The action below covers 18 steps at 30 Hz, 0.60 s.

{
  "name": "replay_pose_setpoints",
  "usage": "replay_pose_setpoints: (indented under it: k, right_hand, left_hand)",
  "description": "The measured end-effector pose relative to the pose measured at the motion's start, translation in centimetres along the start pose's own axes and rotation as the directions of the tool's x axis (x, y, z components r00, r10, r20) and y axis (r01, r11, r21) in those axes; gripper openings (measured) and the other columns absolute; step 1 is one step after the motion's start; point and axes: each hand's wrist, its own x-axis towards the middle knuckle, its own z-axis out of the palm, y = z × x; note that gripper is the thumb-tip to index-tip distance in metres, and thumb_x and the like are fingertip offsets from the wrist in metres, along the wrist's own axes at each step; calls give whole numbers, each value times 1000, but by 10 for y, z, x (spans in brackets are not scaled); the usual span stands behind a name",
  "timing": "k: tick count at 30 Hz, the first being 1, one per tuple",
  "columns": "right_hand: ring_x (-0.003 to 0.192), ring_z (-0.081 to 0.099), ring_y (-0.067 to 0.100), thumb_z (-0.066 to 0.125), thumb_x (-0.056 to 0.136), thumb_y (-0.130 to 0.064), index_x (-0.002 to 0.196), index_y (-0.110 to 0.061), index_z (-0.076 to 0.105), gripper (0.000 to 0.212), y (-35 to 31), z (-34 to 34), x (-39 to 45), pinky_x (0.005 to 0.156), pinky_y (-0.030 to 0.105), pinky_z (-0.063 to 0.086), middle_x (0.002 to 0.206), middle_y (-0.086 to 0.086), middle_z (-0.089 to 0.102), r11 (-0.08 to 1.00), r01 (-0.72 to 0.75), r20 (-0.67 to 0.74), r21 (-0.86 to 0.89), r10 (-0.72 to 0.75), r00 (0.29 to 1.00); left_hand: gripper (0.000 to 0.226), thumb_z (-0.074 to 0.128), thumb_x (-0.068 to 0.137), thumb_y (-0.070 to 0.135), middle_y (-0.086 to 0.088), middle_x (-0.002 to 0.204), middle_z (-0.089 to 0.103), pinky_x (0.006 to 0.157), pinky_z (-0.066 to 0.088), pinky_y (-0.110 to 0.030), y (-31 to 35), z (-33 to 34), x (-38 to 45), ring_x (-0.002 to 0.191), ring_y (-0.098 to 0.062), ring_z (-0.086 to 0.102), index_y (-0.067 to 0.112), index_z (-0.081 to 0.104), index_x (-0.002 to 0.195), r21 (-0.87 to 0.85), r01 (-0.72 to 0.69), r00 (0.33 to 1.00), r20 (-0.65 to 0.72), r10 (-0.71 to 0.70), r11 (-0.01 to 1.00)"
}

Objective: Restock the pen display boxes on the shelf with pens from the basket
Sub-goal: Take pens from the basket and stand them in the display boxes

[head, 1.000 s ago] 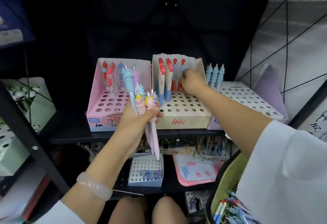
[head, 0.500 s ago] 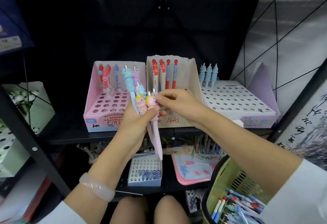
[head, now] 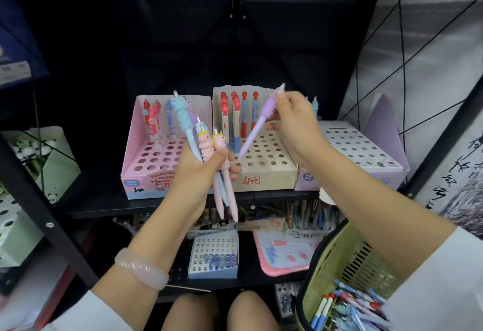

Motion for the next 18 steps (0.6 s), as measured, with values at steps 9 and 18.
replay_pose_setpoints:
  k: [9,18]
  right_hand:
    - [71,62,10,40,100,-20,107,-3,56,25,20,-102,49,69,23,55,76,1,61,981,12,-331,-194,-77,941]
    - [75,62,5,42,100,-17,98,-11,44,6,52,-162,88,72,22,57,80,1,60,943,3,-339,-333,-123,933]
  left_hand:
    - [26,53,92,5,-7,80,63,57,54,-25,-10,49,4,58,-15,64,20,46,112,136,-24,976,216,-6,990]
    - [29,53,92,6,2,73,68,62,54,-28,-30,90,36,65,-17,67,13,44,119,187,1,973,228,-44,982]
